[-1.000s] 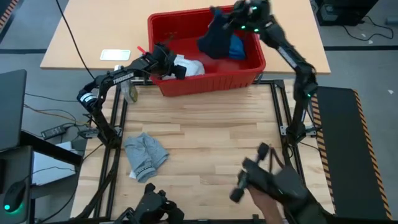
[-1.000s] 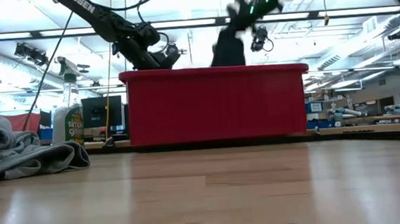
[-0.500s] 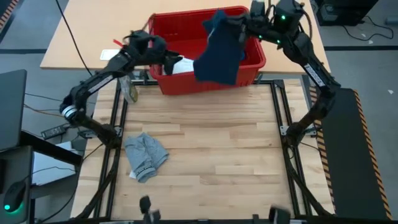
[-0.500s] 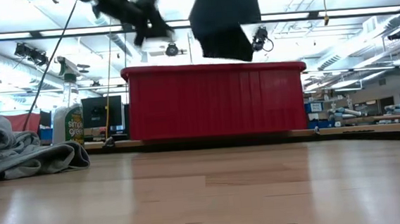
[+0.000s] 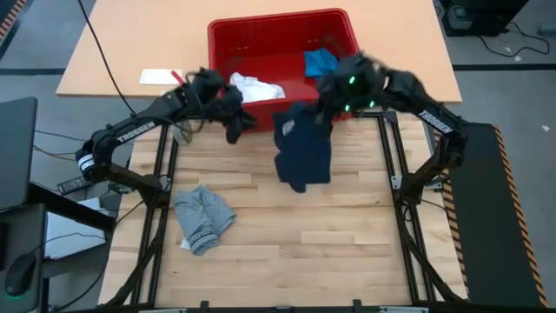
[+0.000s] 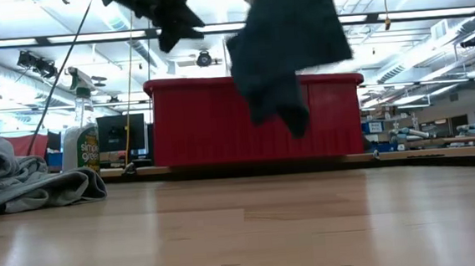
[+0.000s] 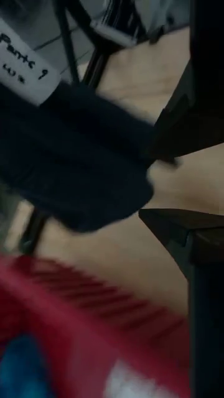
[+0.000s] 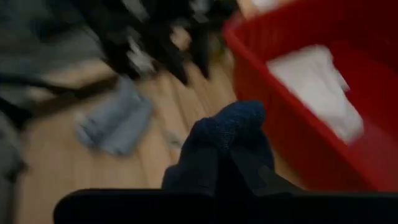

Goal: Fold laundry
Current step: Remove the black pants from the red laundry bin

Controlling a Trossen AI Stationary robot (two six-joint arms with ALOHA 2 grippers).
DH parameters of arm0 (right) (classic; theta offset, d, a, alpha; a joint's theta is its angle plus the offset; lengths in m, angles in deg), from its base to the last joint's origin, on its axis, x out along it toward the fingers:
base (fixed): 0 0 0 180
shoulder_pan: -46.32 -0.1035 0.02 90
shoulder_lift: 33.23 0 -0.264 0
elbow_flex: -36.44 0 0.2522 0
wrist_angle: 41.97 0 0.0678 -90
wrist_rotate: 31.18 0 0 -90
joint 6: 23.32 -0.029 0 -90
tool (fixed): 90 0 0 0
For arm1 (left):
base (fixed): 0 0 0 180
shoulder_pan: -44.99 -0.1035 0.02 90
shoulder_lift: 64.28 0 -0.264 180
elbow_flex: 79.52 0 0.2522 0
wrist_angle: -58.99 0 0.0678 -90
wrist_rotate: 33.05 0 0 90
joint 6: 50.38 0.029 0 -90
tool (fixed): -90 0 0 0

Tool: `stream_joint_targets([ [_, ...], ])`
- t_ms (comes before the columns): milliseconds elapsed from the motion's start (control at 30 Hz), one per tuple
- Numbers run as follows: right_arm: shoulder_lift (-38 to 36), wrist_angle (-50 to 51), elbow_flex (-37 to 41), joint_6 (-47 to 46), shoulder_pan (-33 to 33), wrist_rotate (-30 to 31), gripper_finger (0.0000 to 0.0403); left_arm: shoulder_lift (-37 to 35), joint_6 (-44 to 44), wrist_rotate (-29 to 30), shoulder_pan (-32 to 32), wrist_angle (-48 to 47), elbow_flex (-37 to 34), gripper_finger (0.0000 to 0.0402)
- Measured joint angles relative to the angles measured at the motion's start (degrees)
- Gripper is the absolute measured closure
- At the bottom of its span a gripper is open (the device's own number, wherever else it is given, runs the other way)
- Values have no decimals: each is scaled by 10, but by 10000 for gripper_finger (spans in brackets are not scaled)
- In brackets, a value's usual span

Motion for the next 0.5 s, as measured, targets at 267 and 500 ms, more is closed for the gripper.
stream_joint_targets([
  [267,2,-3,136,-29,-76,158,387,-105,-156,28,37,145,-235,260],
  [500,1,-114,291,12,-116,253,387,-159,-242,135,114,180,-298,260],
])
